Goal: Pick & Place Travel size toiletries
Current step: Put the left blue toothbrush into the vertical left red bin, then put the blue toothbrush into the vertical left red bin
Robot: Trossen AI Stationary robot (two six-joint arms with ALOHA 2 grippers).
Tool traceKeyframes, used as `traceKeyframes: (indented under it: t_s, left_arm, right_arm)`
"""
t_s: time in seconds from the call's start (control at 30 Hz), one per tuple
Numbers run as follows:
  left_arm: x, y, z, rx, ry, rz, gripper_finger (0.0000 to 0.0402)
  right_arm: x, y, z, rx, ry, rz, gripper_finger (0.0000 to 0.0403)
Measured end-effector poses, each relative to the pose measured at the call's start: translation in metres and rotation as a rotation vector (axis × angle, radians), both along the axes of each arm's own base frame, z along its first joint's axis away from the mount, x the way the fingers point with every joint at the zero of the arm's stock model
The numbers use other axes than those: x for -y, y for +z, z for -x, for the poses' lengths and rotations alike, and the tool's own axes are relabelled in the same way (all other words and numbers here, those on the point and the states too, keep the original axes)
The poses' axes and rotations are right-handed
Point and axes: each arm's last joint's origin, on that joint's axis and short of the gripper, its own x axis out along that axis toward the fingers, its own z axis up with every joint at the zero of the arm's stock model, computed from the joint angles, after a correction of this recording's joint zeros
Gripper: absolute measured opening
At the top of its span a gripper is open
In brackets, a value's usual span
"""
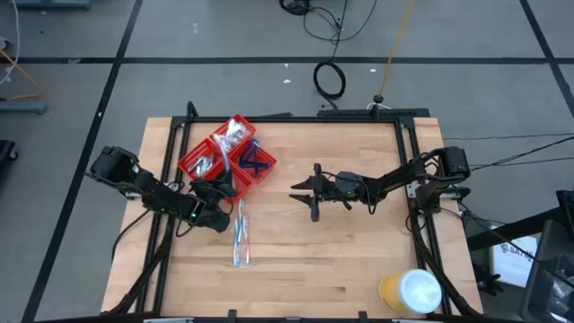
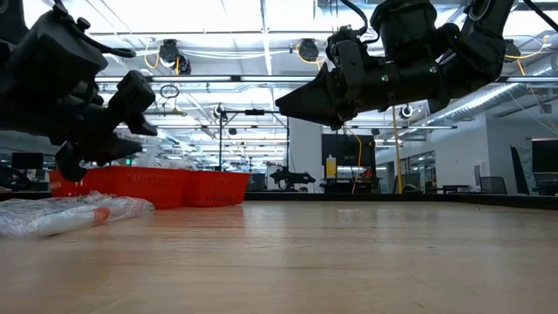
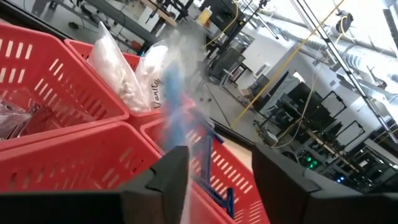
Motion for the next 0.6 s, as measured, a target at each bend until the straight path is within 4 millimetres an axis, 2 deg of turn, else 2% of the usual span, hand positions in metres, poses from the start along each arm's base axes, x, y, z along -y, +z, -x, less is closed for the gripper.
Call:
traceKeyframes:
  t_s: [0.2, 0.37, 0.47, 0.6]
  left_arm:
    - [0.0, 0.0, 0.0, -0.012, -0.015, 0.013, 0.0212]
    - [0.001, 0.002, 0.0, -0.118, -0.031, -0.033, 0.0216]
    - [0.006, 0.013, -0.002, -0.243, -0.069, -0.107, 0.0206]
    - [0.019, 0.044, -0.009, -0.446, -0.181, -0.249, 0.0191]
  right_arm:
    - [0.0, 0.0, 0.0, 0.001, 0.0, 0.0, 0.0116]
    - [0.0, 0.0, 0.0, 0.001, 0.0, 0.0, 0.0116]
    - [0.0, 0.0, 0.0, -0.001, 0.0, 0.0, 0.0116]
    - [0.0, 0.0, 0.0, -0.001, 0.0, 0.0, 0.0116]
